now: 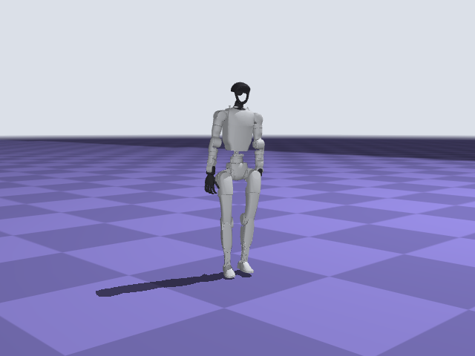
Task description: In place motions
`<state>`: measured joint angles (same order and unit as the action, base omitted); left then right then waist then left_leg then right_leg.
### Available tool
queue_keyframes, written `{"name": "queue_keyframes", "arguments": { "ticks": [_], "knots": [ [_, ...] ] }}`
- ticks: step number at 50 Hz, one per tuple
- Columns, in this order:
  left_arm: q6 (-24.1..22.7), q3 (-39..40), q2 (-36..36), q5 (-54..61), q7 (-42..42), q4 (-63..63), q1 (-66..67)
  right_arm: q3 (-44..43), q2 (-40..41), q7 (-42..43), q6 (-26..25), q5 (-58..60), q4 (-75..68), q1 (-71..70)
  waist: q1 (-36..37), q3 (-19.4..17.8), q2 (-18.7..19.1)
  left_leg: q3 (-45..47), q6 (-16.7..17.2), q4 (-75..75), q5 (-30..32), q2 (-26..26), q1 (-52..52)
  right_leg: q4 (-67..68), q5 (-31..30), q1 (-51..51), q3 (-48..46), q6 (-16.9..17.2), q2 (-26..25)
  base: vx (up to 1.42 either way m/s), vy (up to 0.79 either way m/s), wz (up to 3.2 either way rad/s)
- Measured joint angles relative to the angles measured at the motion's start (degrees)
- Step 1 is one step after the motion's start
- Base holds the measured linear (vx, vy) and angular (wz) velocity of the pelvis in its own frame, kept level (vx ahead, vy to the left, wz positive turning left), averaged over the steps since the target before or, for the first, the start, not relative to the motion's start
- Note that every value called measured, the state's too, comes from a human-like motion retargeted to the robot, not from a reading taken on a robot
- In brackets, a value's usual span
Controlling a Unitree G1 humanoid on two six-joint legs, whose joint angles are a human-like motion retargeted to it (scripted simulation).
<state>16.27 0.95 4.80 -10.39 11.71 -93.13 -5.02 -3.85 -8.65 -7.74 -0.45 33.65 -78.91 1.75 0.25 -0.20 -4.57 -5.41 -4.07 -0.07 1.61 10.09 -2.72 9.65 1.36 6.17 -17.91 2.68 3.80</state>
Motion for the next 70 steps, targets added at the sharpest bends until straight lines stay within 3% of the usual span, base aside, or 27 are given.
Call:
{"name": "queue_keyframes", "arguments": {
  "ticks": [5, 9, 12, 15, 22, 23, 27, 30, 33, 35, 38, 42, 47, 48, 50, 52, 55, 61, 66, 68, 70],
  "knots": [
    [0.52, -5.48, 0.05, -4.24, 0.36, -1.08, 0.4, 0.65, 0.23, 0.45, 0.32, -1.01, 1.29, -0.91, -2.13, -0.46, 1.2, 8.76, -0.81, 0.84, -2.64, -2.59, 0.67, -2.4, -2.75, 2.33, 0.27, -2.69, -1.91, 0.03, -0.07, -1.76],
    [0.18, -4.73, 0.05, -4.61, 0.23, -0.42, 1.8, 3.46, 0.44, -0.72, 0.89, -2.31, 1.75, -1.66, -3.85, -0.18, 2.83, 17.96, -0.88, 1.38, -5.92, -5.96, 1.23, -6.43, 2.14, -0.31, -24.98, -1.19, 1.63, 0.0, -0.15, -2.89],
    [0.26, -1.87, -0.01, -4.27, 0.06, -0.16, 2.69, 4.99, 0.25, -1.23, 0.86, -2.63, 1.2, -2.64, -2.85, -0.49, 3.01, 25.77, -0.42, 1.39, -8.64, -7.57, 2.34, -6.38, 3.56, -1.43, -34.44, -0.12, 2.74, 0.06, -0.2, -3.41],
    [0.43, 0.04, 0.06, -3.06, 0.38, -0.57, 4.08, 5.31, -0.18, -0.36, 0.39, -2.94, -0.67, -3.09, -1.79, 0.94, 3.88, 35.23, 1.19, 1.31, -11.19, -9.62, 3.38, -4.83, 1.22, -2.44, -42.65, -2.12, 3.55, 0.18, -0.19, -3.26],
    [1.67, 2.86, 0.78, -2.43, -1.52, -0.91, 4.79, 1.28, -2.16, 2.07, -2.0, -9.08, -10.13, -3.47, -2.33, 4.28, 6.05, 51.47, 4.91, -0.56, -13.97, -12.74, 5.68, -2.84, -1.86, -3.87, -43.08, -3.61, 4.86, 0.28, -0.18, -2.1],
    [1.64, 3.18, 0.96, -2.4, -1.66, -0.36, 4.85, 0.52, -2.41, 2.29, -2.43, -10.64, -11.59, -3.36, -2.22, 4.74, 5.39, 53.3, 5.31, -0.95, -14.21, -12.2, 6.23, -4.44, -2.72, -4.51, -42.66, -1.81, 4.92, 0.37, -0.21, -1.46],
    [1.52, 4.15, 2.02, -1.88, -0.6, 3.27, 6.12, -2.39, -2.34, 2.12, -3.76, -15.77, -16.46, -1.48, -1.16, 5.78, 2.49, 57.36, 6.04, -5.01, -13.02, -12.65, 9.34, -9.98, -2.62, -4.85, -37.27, -3.59, 3.08, 0.48, -0.28, -1.26],
    [1.29, 7.03, 1.22, 0.22, -1.01, 7.17, 6.43, -3.29, -1.25, 1.08, -4.72, -17.44, -17.63, -1.03, -0.33, 4.89, -1.36, 57.72, 3.17, -14.29, -8.19, -15.59, 9.01, -10.86, -2.35, -5.06, -33.87, -3.84, 5.22, 0.33, -0.3, -1.11],
    [-1.72, 9.65, 0.73, 4.51, 0.67, 10.2, 6.87, -2.31, -0.19, 0.8, -4.31, -14.44, -15.87, -1.25, -0.92, 4.04, -5.44, 46.29, -7.43, -35.08, -5.59, -20.17, -0.14, -10.6, -1.5, -4.64, -29.33, -3.32, 8.64, 0.31, -0.27, -1.19],
    [-2.06, 9.58, 0.24, 5.47, 2.78, 10.62, 7.42, -0.61, -0.14, 0.1, -4.04, -11.59, -14.41, -0.52, -0.6, 4.71, -5.67, 31.01, -9.92, -42.61, -2.97, -16.85, -7.48, -11.24, -1.68, -4.1, -26.35, -3.84, 8.23, 0.39, -0.13, -1.43],
    [-0.72, 9.8, -1.14, 4.67, 1.54, 8.67, 5.9, 1.88, -0.81, -0.41, -4.11, -7.98, -12.78, -1.56, 2.41, 3.75, -6.05, 17.5, -8.68, -44.4, -3.26, -6.8, -11.53, -11.44, -2.82, -3.3, -22.3, -4.7, 8.45, 0.21, -0.04, -1.94],
    [-0.98, 8.14, -2.55, 4.38, 1.36, 7.08, 4.87, 3.59, -1.69, -0.05, -4.01, -4.12, -10.24, -4.96, 4.74, 1.88, -4.74, 12.56, -7.31, -36.46, -6.65, -1.9, -11.65, -10.91, -3.61, -2.32, -17.83, -5.44, 7.63, 0.17, 0.07, -1.84],
    [-1.14, 6.67, -3.54, 0.96, 1.32, 6.6, 6.16, 4.98, -1.62, -2.1, -3.14, -3.53, -5.47, -6.92, 5.1, 1.96, 1.48, 12.18, -1.48, -10.74, -6.53, -3.14, -5.83, -10.78, -3.94, -3.16, -13.54, -5.66, 1.09, 0.24, 0.15, -1.74],
    [-1.17, 6.3, -3.73, 0.27, 1.28, 6.38, 6.6, 5.04, -1.62, -2.33, -2.91, -4.04, -4.83, -6.92, 4.66, 2.23, 2.56, 12.24, -3.19, -6.66, -4.31, -2.8, -5.1, -10.72, -3.88, -3.66, -12.6, -5.46, 0.26, 0.28, 0.17, -0.84],
    [-0.97, 5.63, -4.08, -1.37, 1.95, 6.0, 7.56, 5.0, -1.59, -2.6, -2.74, -4.7, -4.3, -6.57, -0.08, 4.07, 4.31, 9.04, -3.25, -5.97, -7.66, -0.87, -3.98, -10.65, -3.64, -4.3, -14.1, -5.12, 0.08, 0.26, 0.18, 0.17],
    [-0.24, 5.42, -4.02, -3.89, 3.12, 6.33, 7.22, 4.52, -0.84, -1.9, -3.24, -5.72, -3.85, -6.24, -1.5, 5.68, 5.83, 14.56, -0.51, -6.7, -7.6, -5.4, -4.88, -10.72, -3.67, -3.49, -13.81, -4.84, -0.88, 0.09, 0.17, -0.12],
    [-0.6, 4.43, -2.73, -7.4, 4.4, 9.14, 6.19, 4.04, -0.21, -0.18, -2.95, -8.86, -3.92, -5.85, -2.5, 4.43, 5.74, 13.17, 0.42, -5.9, -7.05, -4.53, -3.47, -10.21, -3.36, -4.4, -14.33, -4.43, -0.13, 0.0, 0.16, 0.07],
    [-1.58, 2.4, -1.14, -7.64, 2.75, 12.57, 7.37, 4.32, -1.23, 0.91, -3.54, -4.26, -5.85, -2.51, 1.9, 6.42, 5.27, 9.3, -1.88, -4.39, -8.31, -1.37, -2.89, -8.42, -1.16, -4.81, -12.84, -3.49, 0.94, 0.09, 0.19, 0.03],
    [-1.08, 6.03, -1.72, -3.38, 4.22, 11.61, 7.14, 5.63, -1.77, 1.3, -4.37, -2.88, -6.98, -3.67, 1.44, 6.42, 7.71, 5.75, -0.81, -4.38, -8.36, -2.62, -4.61, 0.0, 2.48, -2.46, -11.87, -3.61, 1.24, -0.12, 0.15, 0.59],
    [-0.75, 6.99, -1.5, -2.13, 4.52, 11.15, 7.38, 5.7, -1.54, 1.21, -4.27, -4.12, -6.83, -4.21, -0.44, 6.16, 8.98, 2.97, -0.33, -4.66, -7.95, -3.24, -5.4, 3.43, 2.54, -0.94, -9.15, -5.41, 0.57, -0.09, 0.09, 1.53],
    [-0.17, 7.12, -0.91, -1.58, 4.54, 10.65, 7.33, 5.36, -1.17, 0.96, -4.09, -5.77, -6.37, -4.61, -1.38, 5.0, 9.17, 0.28, 0.14, -5.25, -7.51, -3.06, -5.74, 5.61, 2.19, 0.67, 0.02, -5.85, -1.3, -0.11, 0.02, 1.77]
  ]
}}
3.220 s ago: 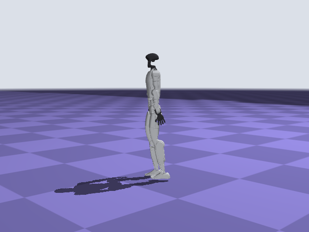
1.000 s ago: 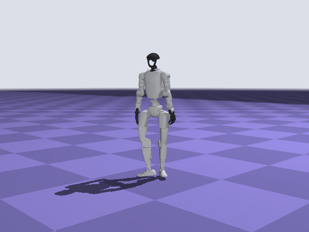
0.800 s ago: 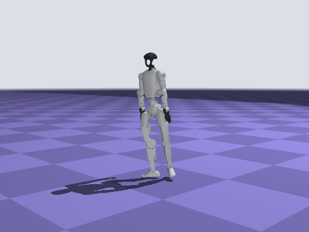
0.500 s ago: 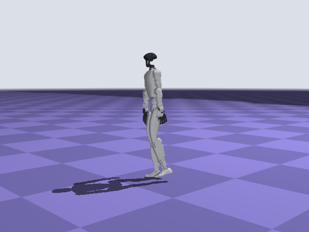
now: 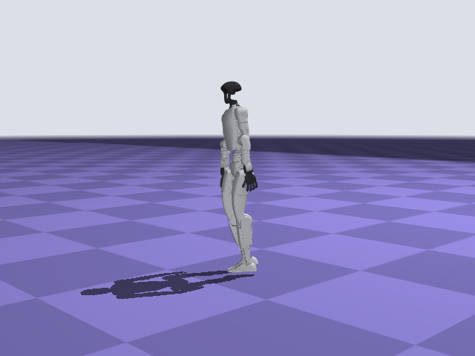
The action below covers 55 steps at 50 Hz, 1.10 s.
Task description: In place motions
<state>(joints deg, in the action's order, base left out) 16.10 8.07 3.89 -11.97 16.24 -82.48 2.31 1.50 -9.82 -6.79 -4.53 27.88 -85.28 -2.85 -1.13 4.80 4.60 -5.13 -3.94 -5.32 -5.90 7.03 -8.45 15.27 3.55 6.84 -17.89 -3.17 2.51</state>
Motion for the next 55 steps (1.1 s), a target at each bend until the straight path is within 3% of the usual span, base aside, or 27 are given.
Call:
{"name": "queue_keyframes", "arguments": {
  "ticks": [4, 6, 9, 12, 14, 16, 20, 22, 25, 31, 35, 37, 40, 41, 42, 43, 45, 47, 52, 55],
  "knots": [
    [0.85, 0.11, 0.83, 0.11, -1.49, -0.44, -0.11, -0.81, 0.56, 0.02, 0.66, -1.85, 1.02, 0.13, -2.49, -2.01, -1.01, -8.1, 1.01, -1.47, 1.21, 2.77, -0.78, -0.54, -0.74, 1.64, 25.76, 2.4, -5.8, -0.13, -0.03, 2.38],
    [0.67, -0.24, 1.11, 0.06, -1.16, 0.24, 0.19, -0.76, 0.42, 0.34, 1.07, -1.9, 1.29, 0.43, -2.37, -1.94, -1.27, -11.29, 1.56, -1.8, 1.91, 4.0, -2.12, -0.95, -0.94, 1.88, 30.27, 4.47, -6.72, -0.16, 0.02, 2.43],
    [0.82, -1.12, 1.49, -0.41, 0.37, 2.43, -0.35, 0.99, -0.24, 0.96, 1.76, -2.95, 0.29, -0.46, 1.05, -4.32, -2.11, -13.6, 2.39, -1.17, 4.05, 5.47, -2.89, -3.51, -0.13, 0.16, 13.66, 2.29, -1.63, -0.4, 0.03, 1.98],
    [0.1, -1.02, 1.76, -0.18, -0.08, 4.61, -1.92, 3.43, -0.36, 0.23, 1.14, -2.73, -1.9, -3.25, 8.53, -7.68, -4.47, -14.43, 1.8, 0.21, 3.91, 7.41, -4.2, -4.7, 0.7, -1.01, 7.9, 1.51, -0.16, -0.69, -0.14, 1.55],
    [-0.78, -1.09, 1.58, 0.57, -1.0, 4.79, -2.44, 4.21, -0.49, -1.54, 0.51, -0.6, -2.57, -4.41, 11.78, -8.66, -5.53, -11.57, 1.44, 1.33, 0.68, 7.41, -5.68, -5.63, 0.99, -1.57, 2.0, 2.06, 1.97, -0.62, -0.21, 2.58],
    [-0.56, -1.4, 1.26, 1.57, -1.39, 4.15, -2.42, 4.03, -0.71, -2.06, -0.04, 1.79, -2.2, -4.67, 14.43, -8.99, -5.93, -1.23, 3.48, 2.62, -3.1, 4.23, -7.01, -6.87, 1.73, -3.08, -4.48, 2.58, 3.24, -0.51, -0.17, 3.17],
    [0.92, -1.77, 1.54, 2.8, -0.35, 1.22, -2.29, 1.01, -0.38, 1.56, -0.35, 3.46, 0.71, -3.02, 13.51, -7.74, -5.46, 24.52, 12.57, 2.65, -4.5, -3.73, -7.88, -10.37, 3.12, -7.87, -22.35, 4.6, 4.0, -0.43, -0.12, 4.33],
    [1.48, -1.13, 1.95, 3.47, -0.77, -0.29, -1.88, -0.16, -0.16, 3.09, 0.42, 1.84, 1.89, -1.69, 12.06, -6.33, -5.48, 36.41, 13.98, 1.11, -2.45, -6.77, -6.82, -11.29, 3.8, -9.69, -29.94, 6.12, 3.78, -0.36, -0.06, 4.43],
    [1.7, 0.36, 2.81, 5.04, -2.41, -2.16, -1.15, -1.55, 0.44, 3.6, 1.64, -0.46, 2.25, 0.19, 9.38, -3.5, -6.72, 45.17, 11.9, -4.63, -0.42, -10.28, -6.96, -11.81, 4.37, -11.24, -39.0, 8.8, 4.09, -0.31, -0.03, 4.17],
    [2.23, 4.48, 3.75, 7.64, -3.97, -4.11, -0.27, -2.88, 1.15, 2.52, 0.43, -0.15, -1.03, 2.15, 5.75, 2.07, -10.27, 50.02, 8.13, -11.41, 0.06, -12.62, -6.77, -11.91, 2.59, -12.6, -51.54, 13.26, 4.18, -0.26, 0.12, 3.43],
    [1.96, 6.17, 2.69, 9.72, -5.18, -5.45, -1.07, -5.39, 1.32, 3.46, 0.51, 0.3, -2.02, 3.74, 8.28, 2.06, -9.88, 48.34, 11.45, -2.88, 2.83, -8.89, -1.24, -10.74, -0.44, -16.13, -55.69, 15.52, 1.45, -0.21, 0.25, 2.26],
    [1.56, 7.0, 1.68, 10.43, -5.13, -6.89, -0.77, -6.77, 1.2, 3.27, 0.49, 1.13, -1.85, 5.27, 8.52, 2.9, -9.1, 42.39, 9.95, -1.02, 3.56, -7.39, -2.14, -8.76, -5.25, -18.37, -58.8, 14.42, 1.22, 0.01, 0.29, 1.89],
    [1.83, 7.68, 0.23, 12.38, -5.6, -9.24, -1.46, -7.69, 1.43, 3.65, 0.58, -0.32, -1.47, 6.24, 9.04, 1.52, -3.49, 34.51, 8.11, -1.15, 3.03, -11.2, -1.97, 4.79, -14.36, -19.32, -50.74, 5.98, 3.24, -0.06, 0.42, 1.76],
    [1.69, 8.04, -0.27, 12.81, -5.55, -9.44, -1.64, -7.28, 1.17, 3.62, 1.18, -1.32, -1.25, 6.01, 8.29, 0.42, -1.61, 31.78, 8.31, -0.87, 3.36, -12.28, -1.42, 14.28, -14.62, -16.47, -44.08, 3.81, 6.26, -0.08, 0.31, 2.11],
    [1.59, 8.29, -0.67, 13.0, -5.3, -9.56, -1.7, -6.88, 0.99, 3.37, 1.64, -1.98, -0.98, 5.84, 7.24, -0.32, -0.26, 28.99, 8.3, -0.63, 3.71, -12.71, -1.29, 21.81, -14.46, -13.46, -37.56, 3.14, 8.12, -0.05, 0.21, 2.21],
    [1.57, 8.27, -0.87, 12.72, -4.68, -9.52, -1.56, -6.51, 0.97, 2.69, 1.82, -1.97, -0.61, 5.8, 5.57, -0.33, 0.06, 26.11, 7.87, -0.47, 4.08, -11.84, -2.0, 25.42, -13.43, -10.12, -31.33, 5.47, 7.64, -0.01, 0.19, 2.41],
    [1.8, 7.52, -1.13, 11.61, -3.83, -9.41, -1.33, -6.12, 1.41, 1.72, 1.24, -1.38, -0.03, 5.7, 2.7, -0.33, 0.63, 20.6, 6.88, 0.47, 4.96, -10.05, -2.94, 27.61, -11.55, -2.15, -16.28, 10.2, -0.2, 0.02, 0.18, 2.28],
    [1.86, 5.39, -1.08, 10.68, -4.02, -9.0, -1.96, -6.16, 1.89, 1.74, 1.04, -2.05, 0.66, 4.94, 3.36, -1.24, 0.72, 18.09, 6.57, 1.08, 5.42, -9.55, -3.31, 27.6, -11.47, 2.37, -8.14, 10.76, -4.86, -0.08, 0.1, 1.64],
    [1.6, -0.33, -0.22, 6.36, -2.97, -6.47, -3.66, -5.39, 2.28, 1.32, 2.0, -1.85, 3.14, 3.64, 2.06, -3.73, 0.71, 12.92, 6.31, 2.11, 6.05, -7.58, -3.11, 18.25, -6.81, 5.43, -9.1, 3.3, -2.12, -0.03, 0.06, 1.79],
    [1.41, -2.5, 0.24, 2.96, -2.22, -4.91, -3.85, -4.7, 2.24, 1.95, 1.8, -0.41, 3.67, 3.71, 0.55, -4.35, -0.75, 9.25, 5.91, 2.61, 6.46, -4.33, -1.89, 6.08, -3.09, 5.76, -5.31, 1.84, -2.75, 0.13, 0.01, 1.99]
  ]
}}
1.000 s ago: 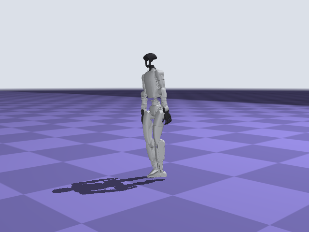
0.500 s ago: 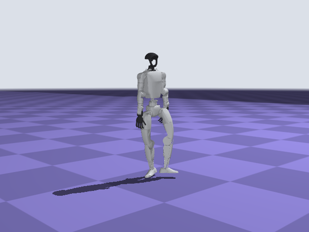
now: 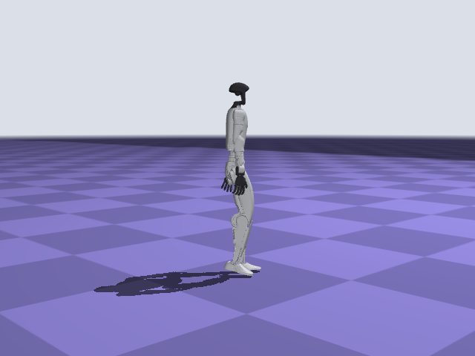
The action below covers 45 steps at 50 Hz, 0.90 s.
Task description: In place motions
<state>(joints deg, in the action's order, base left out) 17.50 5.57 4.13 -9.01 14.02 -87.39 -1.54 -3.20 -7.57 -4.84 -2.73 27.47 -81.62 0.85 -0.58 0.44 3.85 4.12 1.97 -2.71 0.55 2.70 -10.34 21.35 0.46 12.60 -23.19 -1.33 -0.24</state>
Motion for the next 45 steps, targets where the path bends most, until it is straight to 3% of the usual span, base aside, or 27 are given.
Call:
{"name": "queue_keyframes", "arguments": {
  "ticks": [3, 4, 5, 7, 8, 10, 12, 14, 17, 20, 24, 25, 30, 32, 35, 38, 41, 45],
  "knots": [
    [-0.09, -1.33, 0.49, -1.61, 0.05, 0.54, -0.52, 0.14, 0.23, -0.18, -0.33, 0.13, -0.31, 0.04, -1.08, -2.76, -2.66, -4.88, -0.3, 0.6, 0.25, 4.34, 4.36, -10.37, 0.41, -2.42, 6.15, 2.32, -0.18, 0.18, -0.05, 2.04],
    [-0.15, -1.35, 0.63, -1.85, -0.04, 0.63, -0.45, 0.21, 0.39, -0.33, -0.36, 0.07, -0.49, 0.26, -0.79, -3.47, -3.15, -6.22, -0.2, 0.7, 0.16, 4.95, 5.91, -12.77, 0.5, -3.7, 6.19, 1.04, -0.46, 0.26, -0.08, 1.6],
    [-0.22, -1.27, 0.74, -2.01, -0.18, 0.73, -0.23, 0.33, 0.57, -0.49, -0.37, 0.0, -0.66, 0.59, -0.2, -4.01, -3.47, -7.34, -0.02, 0.76, 0.01, 5.21, 7.39, -14.78, 0.83, -5.05, 5.69, -1.26, -1.01, 0.33, -0.08, 0.97],
    [-0.21, -0.6, 1.1, -2.08, 0.18, 0.75, 0.23, 0.51, 0.87, -1.43, -0.53, 0.43, -1.14, 0.96, 2.58, -4.16, -5.26, -7.83, -0.38, 0.82, -0.53, 6.6, 9.33, -14.61, 2.4, -8.67, -0.52, 0.02, 1.56, 0.34, -0.07, 0.61],
    [-0.09, -0.37, 1.15, -2.12, 0.42, 0.54, 0.27, 0.02, 1.17, -2.13, -0.82, 0.96, -1.26, 0.92, 3.42, -4.13, -5.49, -9.05, -0.5, 0.61, -0.67, 6.77, 9.61, -14.21, 2.93, -9.46, -3.6, 0.1, 1.97, 0.23, -0.09, 0.67],
    [0.02, 0.46, 0.6, -0.71, -0.76, -0.78, -0.31, -1.04, 1.38, -2.75, -1.28, 1.93, -1.04, 0.23, 6.35, -3.65, -5.53, -9.63, -0.39, 0.44, -1.2, 6.34, 9.26, -13.21, 3.4, -8.78, 2.29, 1.9, 1.07, 0.1, -0.11, 0.5],
    [-0.77, 2.02, 0.35, 1.67, -2.18, -2.02, 0.15, -0.75, 1.34, -2.0, -0.65, 2.89, -0.35, -0.26, 5.89, -3.04, -5.46, -10.9, -0.26, 0.47, -1.79, 6.05, 9.24, -14.88, 3.59, -10.32, -4.52, 2.19, 2.0, 0.1, -0.1, 0.71],
    [-1.38, 3.1, 0.7, 2.96, -1.73, -3.46, 1.35, 0.37, 1.25, -1.4, -0.29, 4.63, 0.36, -0.55, 4.15, -2.45, -5.68, -11.96, -0.43, 0.32, -2.35, 6.24, 9.48, -16.07, 4.28, -11.4, -5.3, 1.88, 1.5, 0.24, -0.06, 0.69],
    [-0.13, 3.7, 1.35, 1.87, -1.06, -5.81, 2.52, 1.68, 1.39, -0.85, -0.45, 6.05, 1.12, -1.12, 2.4, -1.09, -6.37, -12.51, -0.4, -0.87, -3.76, 6.32, 8.59, -16.35, 5.0, -10.92, -3.37, 1.99, 0.81, 0.16, -0.07, 0.29],
    [0.28, 3.69, 2.22, 0.64, -2.87, -7.67, 2.11, 1.39, 1.88, -1.84, 0.51, 5.82, 1.98, -1.93, 1.73, -1.88, -8.0, -12.37, -0.46, -4.43, -5.7, 7.06, 7.47, -16.04, 4.76, -10.65, -3.39, 2.67, 2.27, 0.05, -0.11, 0.03],
    [0.38, 3.35, 1.66, 0.24, -3.07, -7.99, 2.62, 0.4, 2.02, -1.8, 0.64, 5.94, 2.19, -1.22, 3.46, 0.22, -10.34, -10.55, -1.52, -11.31, -6.24, 9.21, 3.04, -15.7, 3.85, -7.56, 0.64, 3.51, 4.3, 0.1, -0.02, -0.79],
    [0.3, 3.74, 1.2, 0.21, -3.03, -7.88, 2.85, 0.14, 1.96, -1.65, 0.64, 6.23, 2.06, -0.88, 4.04, 0.9, -10.91, -11.75, -2.66, -13.06, -6.12, 10.48, 1.91, -15.52, 3.41, -6.55, 2.04, 3.74, 5.06, 0.1, 0.08, -1.44],
    [-0.35, 7.04, -1.84, 1.06, -2.37, -6.12, 2.8, -0.01, 1.22, -1.37, -0.13, 5.27, 1.02, -0.52, 9.77, 0.27, -11.74, -35.46, -4.07, -12.08, -7.7, 17.14, 4.3, -14.2, 0.12, -2.09, 13.3, 3.29, 4.59, 0.01, 0.12, -2.55],
    [-0.83, 7.62, -2.25, 2.09, -1.23, -5.12, 2.25, -0.88, 0.89, -1.98, -0.12, 5.03, 1.52, -1.35, 10.31, -0.7, -11.39, -32.34, -4.02, -9.26, -9.1, 15.36, 5.01, -13.19, -1.61, -0.1, 16.32, 2.56, 3.53, -0.1, 0.12, -2.55],
    [-1.34, 6.13, -1.29, 3.57, 0.87, -4.34, 2.18, -1.33, 0.38, -2.91, 1.05, 5.13, 4.02, -1.85, 4.84, -1.42, -9.65, -15.72, -7.29, -5.52, -10.54, 10.66, 5.8, -11.23, -1.98, 2.61, 16.28, 0.35, 2.01, -0.1, 0.08, -1.63],
    [-0.75, 1.73, 1.45, 1.74, 2.48, -4.69, 2.02, -0.71, -0.57, -1.82, 1.99, 3.64, 6.21, -2.12, -1.69, -3.11, -6.02, -14.09, -5.97, -4.53, -10.32, 8.01, 5.27, -9.43, 1.06, 4.5, 14.31, -1.83, 0.28, -0.15, 0.02, -1.73],
    [-0.06, -1.92, 4.37, -3.58, 1.95, -5.6, 2.01, -0.92, -1.69, -0.86, 1.84, 1.53, 6.41, -2.37, -4.22, -4.03, -4.25, -6.77, -6.45, -3.71, -11.88, 6.19, 5.57, -9.68, 5.59, 4.67, 2.25, -2.4, 3.03, -0.07, 0.01, -2.78],
    [0.26, -4.26, 5.38, -9.39, -0.6, -6.74, 4.15, -4.36, -2.42, -1.25, -0.56, -2.34, 4.79, -2.75, -3.05, -2.78, -2.76, 6.31, -7.15, -0.75, -15.34, 4.59, 7.81, -8.52, 9.67, 5.24, -11.53, -0.56, 5.66, 0.21, -0.02, -3.73]
  ]
}}
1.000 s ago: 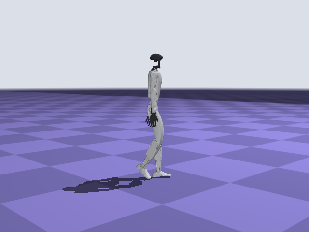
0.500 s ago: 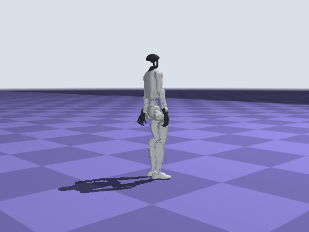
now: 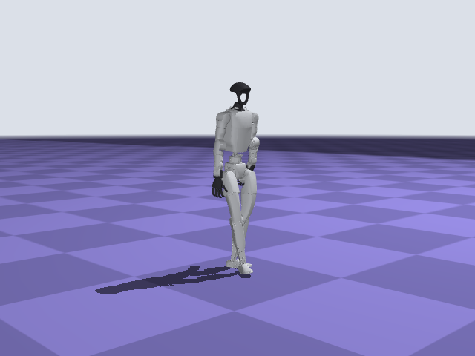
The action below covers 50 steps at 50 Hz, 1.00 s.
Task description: In place motions
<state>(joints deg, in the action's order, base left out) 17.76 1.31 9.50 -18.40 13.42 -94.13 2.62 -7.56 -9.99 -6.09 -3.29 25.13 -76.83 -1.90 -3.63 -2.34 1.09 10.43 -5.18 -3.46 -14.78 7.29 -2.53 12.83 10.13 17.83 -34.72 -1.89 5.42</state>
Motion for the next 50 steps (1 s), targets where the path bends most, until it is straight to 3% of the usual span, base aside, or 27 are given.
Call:
{"name": "queue_keyframes", "arguments": {
  "ticks": [5, 11, 13, 15, 17, 20, 22, 23, 26, 30, 35, 38, 40, 42, 44, 50],
  "knots": [
    [0.67, 1.77, -2.82, 1.42, 1.71, -1.29, 4.47, -2.94, 0.67, -1.55, -0.36, -8.99, -0.58, -1.0, -0.37, 2.45, 2.86, 14.3, 0.81, 1.56, -6.52, -1.85, 2.82, 1.58, 1.62, -1.57, -14.74, 0.78, 1.8, 0.42, -0.12, -3.97],
    [1.0, 4.54, -6.65, 1.85, 0.96, 0.33, 5.83, -2.44, 1.21, -0.4, -0.83, -16.06, -1.28, -2.89, 0.06, 5.38, 6.25, 31.68, 4.2, 0.53, -12.24, -3.79, 5.1, -0.49, 0.86, -6.96, -32.7, 2.85, 1.02, 0.55, -0.06, -3.66],
    [0.7, 4.36, -6.8, 1.01, 0.86, 1.82, 5.87, -1.65, 1.17, 0.31, -1.07, -16.49, -2.0, -2.87, 0.95, 6.57, 5.97, 37.6, 4.68, -0.81, -13.07, -4.0, 6.25, -0.06, 0.23, -6.01, -31.45, 1.94, 0.9, 0.67, -0.06, -3.05],
    [0.31, 3.82, -6.33, 0.34, 1.1, 3.71, 6.02, -1.03, 1.28, 0.8, -1.33, -15.99, -3.0, -2.58, 1.85, 7.31, 4.77, 40.6, 3.83, -2.87, -12.59, -3.7, 7.48, 1.1, 1.13, -3.42, -22.16, 1.25, 0.94, 0.68, -0.08, -2.66],
    [-0.13, 3.21, -5.65, 0.97, 1.17, 5.15, 5.84, -0.33, 1.55, 0.7, -1.66, -14.91, -4.33, -2.22, 1.97, 7.55, 2.53, 41.24, 0.86, -6.37, -10.02, -2.81, 9.0, 0.88, 2.04, -3.26, -17.56, 0.35, 1.19, 0.66, -0.13, -2.1],
    [0.05, 3.37, -5.28, 3.1, 0.58, 6.44, 4.54, 0.23, 1.98, -0.28, -2.43, -12.52, -6.5, -1.81, 1.77, 7.58, -2.33, 37.72, -8.85, -17.95, -2.66, -2.85, 7.79, 0.97, 2.06, -4.26, -11.46, 1.31, 4.85, 0.65, -0.22, -2.14],
    [-0.11, 5.09, -4.4, 4.24, 1.49, 7.43, 3.45, 1.83, 2.13, -0.87, -2.51, -11.21, -7.69, -2.04, 6.24, 4.87, -4.39, 33.61, -9.82, -32.76, -0.19, -9.45, 8.36, 1.33, 4.61, -8.39, -4.27, 0.44, 1.24, 0.79, -0.54, -3.89],
    [-0.45, 5.78, -4.22, 4.54, 2.26, 8.2, 2.62, 2.5, 1.97, -1.07, -2.36, -10.63, -8.14, -2.48, 7.22, 4.28, -4.85, 28.16, -9.82, -38.57, 1.67, -10.91, 5.51, 0.54, 4.67, -9.15, -2.45, -0.58, -0.13, 0.54, -0.35, -3.31],
    [-1.41, 6.8, -4.47, 6.13, 3.11, 10.05, 1.05, 4.32, 1.66, -1.5, -2.59, -7.57, -8.9, -3.52, 9.36, 3.52, -6.03, 14.84, -9.82, -45.64, 5.6, -7.07, -3.48, -2.08, 1.88, -9.14, 3.27, -2.87, -1.74, 0.14, 0.01, -2.4],
    [-1.81, 6.23, -3.99, 8.09, 2.42, 10.74, -1.74, 5.41, 0.94, -2.12, -2.34, -3.12, -7.57, -4.9, 8.37, 2.67, -6.17, 5.49, -9.82, -46.67, 4.26, -8.42, -10.15, -4.74, -0.15, -9.68, 6.86, -5.44, -3.99, 0.09, -0.11, -1.55],
    [-1.53, 4.69, -2.8, 6.1, 3.38, 10.91, -4.04, 5.05, 0.21, -3.45, -0.99, -0.56, -5.27, -3.97, 7.14, 4.08, -5.08, -6.41, -9.82, -33.08, 4.89, -5.52, -16.65, -8.02, -4.1, -9.15, 9.11, -5.74, -5.2, 0.03, 0.28, -1.03],
    [-1.55, 3.99, -3.28, 5.83, 2.78, 10.98, -4.01, 4.11, -0.07, -2.02, -1.06, -0.55, -5.59, -2.15, 5.71, 4.99, -4.47, -18.51, -9.82, -17.07, 12.08, 1.42, -14.78, -8.89, -5.84, -10.13, 10.09, -3.0, -2.79, 0.12, 0.6, -0.64],
    [-1.55, 3.95, -3.75, 6.44, 2.48, 10.89, -3.87, 3.76, -0.48, -0.48, -1.24, -1.21, -7.1, -1.48, 6.25, 4.43, -3.08, -27.69, -3.44, -6.85, 18.45, 2.73, -10.5, -8.24, -5.57, -11.89, 12.6, -1.88, -3.73, 0.22, 0.4, -1.21],
    [-1.56, 4.53, -4.33, 6.93, 2.77, 10.61, -3.15, 3.66, -0.88, 0.45, -1.84, -1.48, -9.52, -0.93, 4.86, 4.93, -2.72, -26.73, -2.54, -5.53, 17.16, 2.09, -8.43, -7.65, -5.4, -13.13, 13.83, -1.11, -3.49, 0.24, 0.19, -0.72],
    [-1.34, 5.75, -5.06, 6.99, 3.46, 10.04, -2.86, 3.45, -0.95, 0.88, -2.98, -1.32, -12.25, -1.05, 1.97, 6.25, -1.88, -17.73, -2.63, -6.07, 15.87, -1.08, -7.92, -7.08, -5.38, -13.3, 13.65, -0.68, -3.35, 0.16, 0.19, -0.05],
    [-1.34, 5.68, -6.27, 6.74, 3.78, 8.74, -3.2, 1.59, -0.08, 1.48, -3.02, -5.0, -16.78, 0.71, 1.41, 5.92, -1.51, -18.04, -4.31, -1.78, 17.12, 0.58, -2.63, -7.47, -6.19, -16.08, 16.38, -0.19, -3.44, 0.06, 0.15, -0.47]
  ]
}}
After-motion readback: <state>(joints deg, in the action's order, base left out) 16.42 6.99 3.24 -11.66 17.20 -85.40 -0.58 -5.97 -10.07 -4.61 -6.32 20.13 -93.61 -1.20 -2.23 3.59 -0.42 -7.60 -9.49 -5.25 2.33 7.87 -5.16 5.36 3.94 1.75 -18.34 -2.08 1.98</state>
